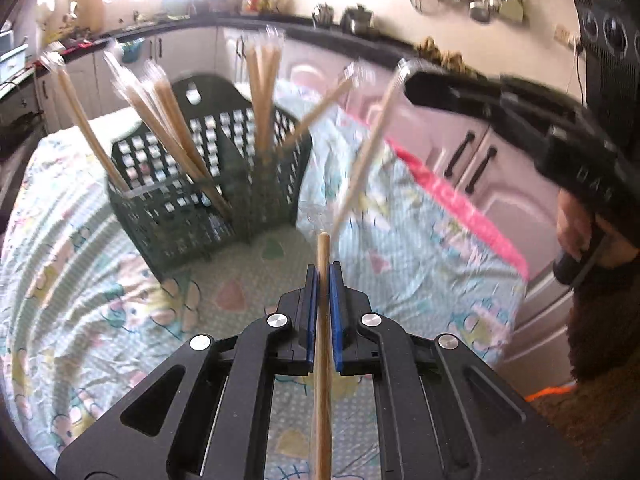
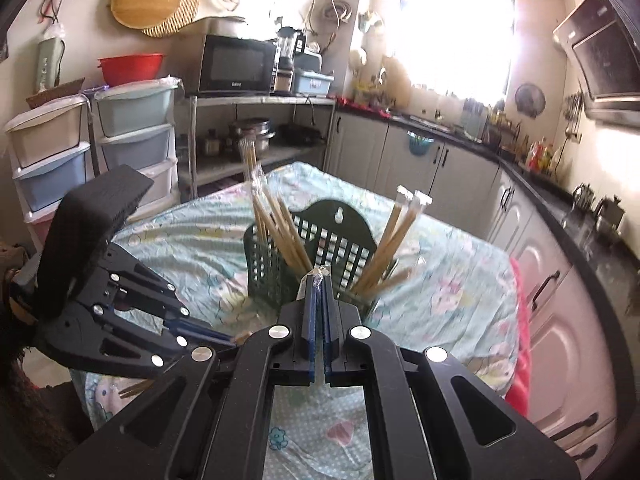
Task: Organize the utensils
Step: 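Lift the held chopsticks upright with both grippers above the green basket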
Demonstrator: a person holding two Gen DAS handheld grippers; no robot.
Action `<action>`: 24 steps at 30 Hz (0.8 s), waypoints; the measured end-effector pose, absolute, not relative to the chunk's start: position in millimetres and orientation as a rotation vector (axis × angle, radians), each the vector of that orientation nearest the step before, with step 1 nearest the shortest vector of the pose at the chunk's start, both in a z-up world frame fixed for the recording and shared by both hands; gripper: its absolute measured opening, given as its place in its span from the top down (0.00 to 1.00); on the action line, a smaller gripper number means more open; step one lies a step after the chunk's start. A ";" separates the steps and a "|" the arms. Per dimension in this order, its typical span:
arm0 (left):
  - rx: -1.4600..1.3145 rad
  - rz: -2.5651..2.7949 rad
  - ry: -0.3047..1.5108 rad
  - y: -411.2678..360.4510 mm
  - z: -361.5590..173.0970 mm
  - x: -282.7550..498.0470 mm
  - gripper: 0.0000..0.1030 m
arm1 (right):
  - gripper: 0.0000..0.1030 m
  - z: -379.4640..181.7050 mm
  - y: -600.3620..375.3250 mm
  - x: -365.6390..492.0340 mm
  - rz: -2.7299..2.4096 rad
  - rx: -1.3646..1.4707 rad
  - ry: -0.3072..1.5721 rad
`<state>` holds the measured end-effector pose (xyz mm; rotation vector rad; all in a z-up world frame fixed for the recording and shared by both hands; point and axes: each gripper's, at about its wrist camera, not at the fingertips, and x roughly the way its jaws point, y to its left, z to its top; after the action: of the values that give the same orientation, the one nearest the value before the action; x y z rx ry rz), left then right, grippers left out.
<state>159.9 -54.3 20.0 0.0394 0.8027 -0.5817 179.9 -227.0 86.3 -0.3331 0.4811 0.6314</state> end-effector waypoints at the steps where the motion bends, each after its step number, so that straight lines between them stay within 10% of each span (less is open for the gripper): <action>1: 0.028 -0.579 0.787 -52.1 25.1 159.4 0.97 | 0.98 90.2 -226.7 178.6 0.627 -0.336 0.471; 24: -0.269 -0.407 0.294 -8.0 174.7 197.4 0.97 | 0.98 162.3 -240.8 177.8 0.574 -0.280 0.297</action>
<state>197.4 -8.0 174.7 -0.2690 0.2937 -0.4073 177.8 -240.8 162.3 -0.2801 0.2971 0.5743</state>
